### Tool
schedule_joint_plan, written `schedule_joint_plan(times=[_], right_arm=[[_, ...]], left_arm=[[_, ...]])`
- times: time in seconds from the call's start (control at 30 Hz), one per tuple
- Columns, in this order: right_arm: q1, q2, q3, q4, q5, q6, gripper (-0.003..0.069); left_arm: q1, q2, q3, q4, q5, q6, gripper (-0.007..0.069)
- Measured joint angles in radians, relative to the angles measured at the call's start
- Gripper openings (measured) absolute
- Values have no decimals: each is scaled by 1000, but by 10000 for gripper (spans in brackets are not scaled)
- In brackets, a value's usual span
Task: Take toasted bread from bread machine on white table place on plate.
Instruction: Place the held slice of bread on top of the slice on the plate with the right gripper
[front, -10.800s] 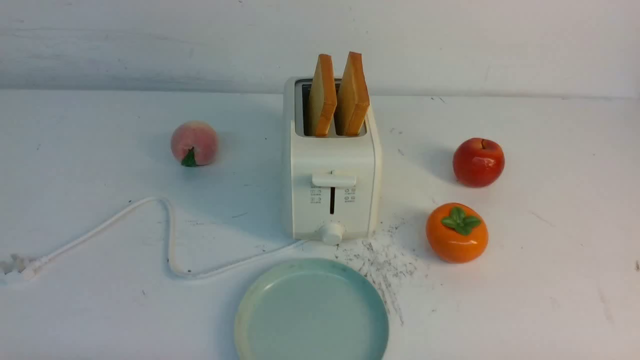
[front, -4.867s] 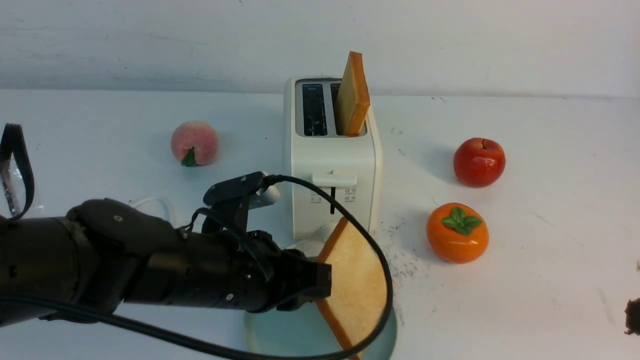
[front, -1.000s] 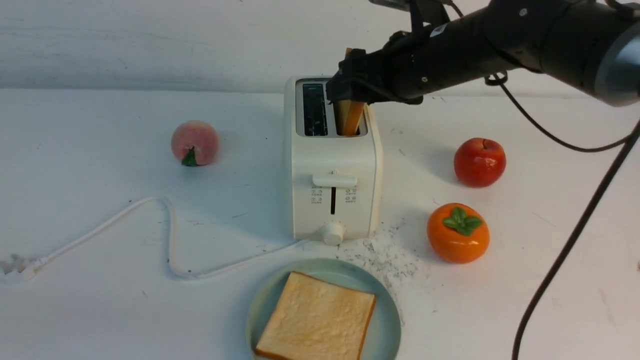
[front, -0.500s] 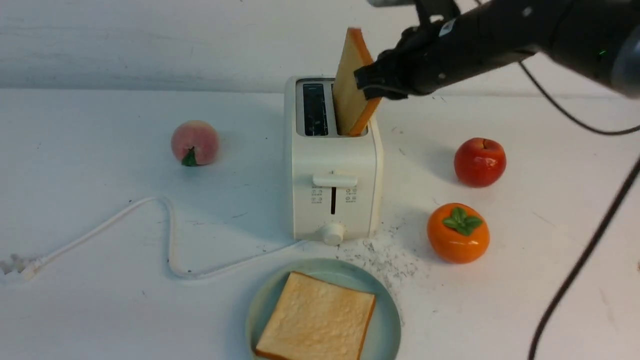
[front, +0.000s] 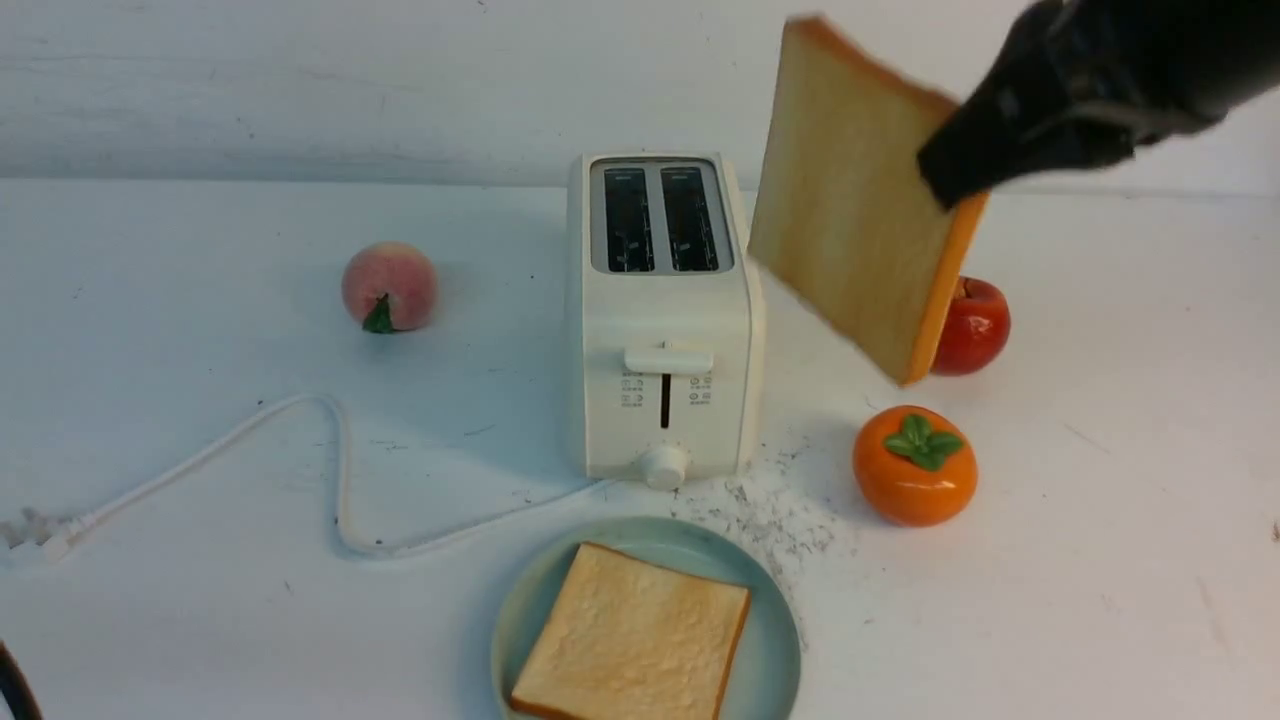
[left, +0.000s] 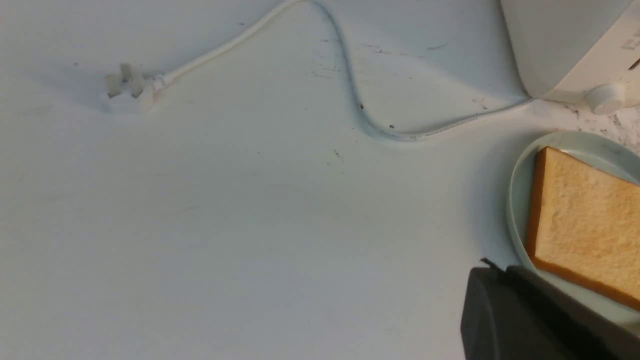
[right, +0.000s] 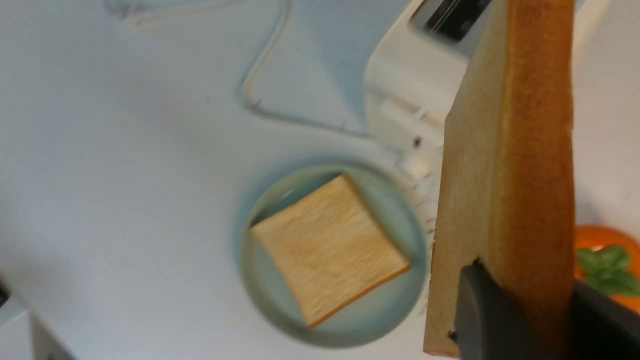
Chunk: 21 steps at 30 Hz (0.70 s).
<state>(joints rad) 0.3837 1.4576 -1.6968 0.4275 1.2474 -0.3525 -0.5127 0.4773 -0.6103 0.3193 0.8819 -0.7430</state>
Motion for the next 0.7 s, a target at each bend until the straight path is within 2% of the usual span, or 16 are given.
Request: schedule_joint_plan(times=[0.23,0.4,0.53,0.7], right_arm=[[0,51,308,340,0,-253,99],[1,132,441,506,-67,-408,99],[1,222,462,543,-150,-469,99],[1,311,462,552,-233,-480,99]], left_arm=[[0,0,3,0,-41,0,-14],[0,0,3,-1,-40,0,-14],[0,0,3,-1,-40,0,-14],[0,0,3,-1,-30,2,-14]])
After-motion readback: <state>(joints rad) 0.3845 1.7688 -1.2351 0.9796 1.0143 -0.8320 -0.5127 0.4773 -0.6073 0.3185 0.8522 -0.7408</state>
